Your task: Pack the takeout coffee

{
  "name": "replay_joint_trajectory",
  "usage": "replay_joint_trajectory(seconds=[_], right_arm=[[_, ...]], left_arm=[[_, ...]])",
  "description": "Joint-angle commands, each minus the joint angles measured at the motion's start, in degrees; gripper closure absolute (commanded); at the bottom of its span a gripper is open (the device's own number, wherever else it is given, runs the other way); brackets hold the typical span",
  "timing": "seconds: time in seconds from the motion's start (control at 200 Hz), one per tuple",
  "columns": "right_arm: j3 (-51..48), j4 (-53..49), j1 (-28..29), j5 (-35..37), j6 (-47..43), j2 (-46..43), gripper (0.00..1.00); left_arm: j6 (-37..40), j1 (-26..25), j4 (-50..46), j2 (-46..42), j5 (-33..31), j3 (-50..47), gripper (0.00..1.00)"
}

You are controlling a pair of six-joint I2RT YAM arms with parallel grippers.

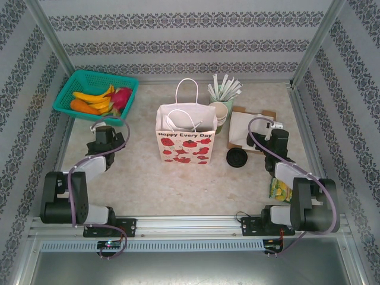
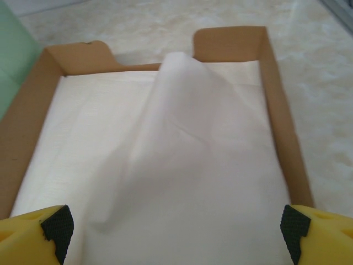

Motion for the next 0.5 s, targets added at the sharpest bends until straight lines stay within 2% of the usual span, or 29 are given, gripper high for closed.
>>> replay_joint_trajectory(seconds=[0.0, 0.055, 0.135, 0.2, 0.355, 0.405, 0.45, 0.495], right_arm=[[1.2, 5.6, -0.6, -4.7, -1.8, 1.0, 0.02], [1.2, 6.6, -0.6, -4.6, -2.0, 1.5, 0.02], [2.1, 5.7, -0.5, -3.8, -1.9, 2.4, 0.02], [1.8, 6.9, -0.4, -3.6, -1.5, 2.3, 0.02], [0.4, 8.6, -0.5, -5.2, -2.4, 1.2, 0.02], [-0.1, 10.0, -0.5, -5.6, -3.2, 1.2, 0.02], [-0.5, 11.4, -0.5, -6.0, -3.9, 1.3, 0.02], [-0.9, 13.2, -0.5, -6.4, -4.8, 1.6, 0.02]], left_arm=[[7.6, 0.3, 12.9, 1.8, 9.9, 1.2, 0.00], [8.3, 0.2, 15.2, 3.5, 11.5, -0.1, 0.00], [8.7, 0.2, 24.1, 6.0, 12.5, -3.7, 0.00], [9.8, 0.0, 24.0, 5.0, 15.0, -4.5, 0.00], [12.9, -0.9, 40.0, 10.6, 19.4, -9.7, 0.00], [12.8, -1.1, 34.0, 8.7, 18.3, -8.3, 0.00], [13.0, -1.9, 36.6, 9.8, 16.6, -8.7, 0.00], [13.2, -2.9, 33.9, 9.1, 13.6, -8.1, 0.00]])
